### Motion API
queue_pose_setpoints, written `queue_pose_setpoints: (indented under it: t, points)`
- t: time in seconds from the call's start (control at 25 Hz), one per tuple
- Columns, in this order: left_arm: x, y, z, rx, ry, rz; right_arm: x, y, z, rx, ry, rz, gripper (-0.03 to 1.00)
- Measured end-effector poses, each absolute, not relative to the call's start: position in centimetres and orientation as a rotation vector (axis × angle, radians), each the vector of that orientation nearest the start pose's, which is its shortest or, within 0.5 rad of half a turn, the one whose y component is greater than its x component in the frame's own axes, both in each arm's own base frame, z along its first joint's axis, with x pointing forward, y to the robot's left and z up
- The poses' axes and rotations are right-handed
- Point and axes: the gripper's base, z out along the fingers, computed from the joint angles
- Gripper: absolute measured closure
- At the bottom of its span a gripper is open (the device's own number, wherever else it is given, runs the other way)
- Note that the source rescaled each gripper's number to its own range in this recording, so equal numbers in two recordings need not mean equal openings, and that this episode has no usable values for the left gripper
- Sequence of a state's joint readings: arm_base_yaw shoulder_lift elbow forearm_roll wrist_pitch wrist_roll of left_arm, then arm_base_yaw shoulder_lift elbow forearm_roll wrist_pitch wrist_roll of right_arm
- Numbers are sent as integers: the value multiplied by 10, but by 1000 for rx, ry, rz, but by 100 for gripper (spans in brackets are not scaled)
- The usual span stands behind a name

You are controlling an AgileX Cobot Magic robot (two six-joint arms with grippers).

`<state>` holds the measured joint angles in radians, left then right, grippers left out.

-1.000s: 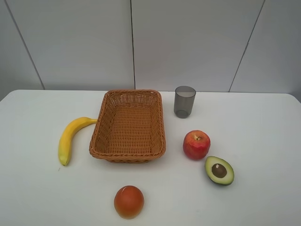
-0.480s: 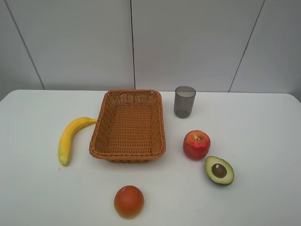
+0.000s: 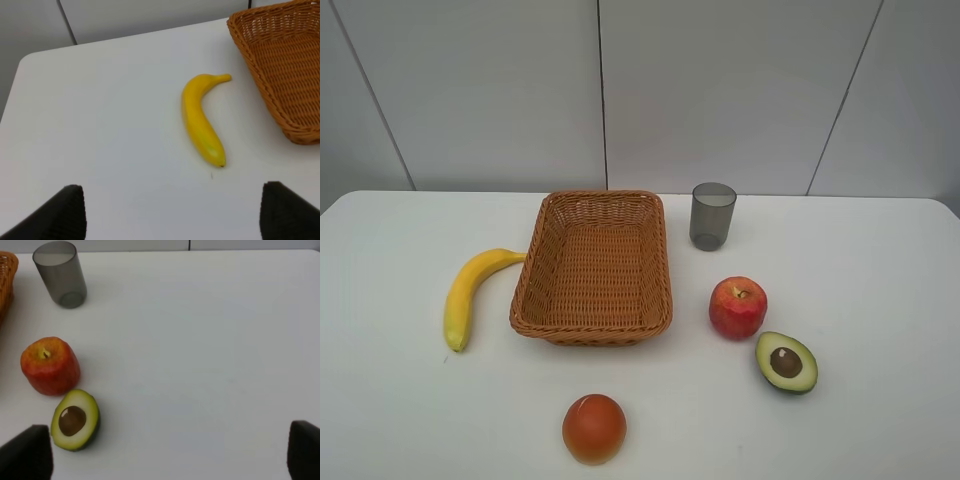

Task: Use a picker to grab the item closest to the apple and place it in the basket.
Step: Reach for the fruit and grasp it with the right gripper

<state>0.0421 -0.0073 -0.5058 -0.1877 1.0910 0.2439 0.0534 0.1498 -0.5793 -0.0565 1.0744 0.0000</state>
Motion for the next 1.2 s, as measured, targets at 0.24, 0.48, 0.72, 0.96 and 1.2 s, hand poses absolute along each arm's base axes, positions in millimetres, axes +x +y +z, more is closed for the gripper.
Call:
queue_pose_setpoints:
  t: [0.24,0.48,0.72,0.96,1.2]
  points:
    - [-8,-15,278,220,2036,-47,48,1,317,-62,2253,-1,-3]
    - [-8,-15,278,220,2036,-47,98,5,324,-65,2368,15,-3]
    - [-8,-15,278,220,2036,-47,146,18,314,-159,2463,44,-3]
    - [-8,-15,278,220,2036,-47,180,37,287,-270,2579,67,-3]
    - [-8,-15,278,220,2036,-47,201,58,260,-380,2667,87,-3]
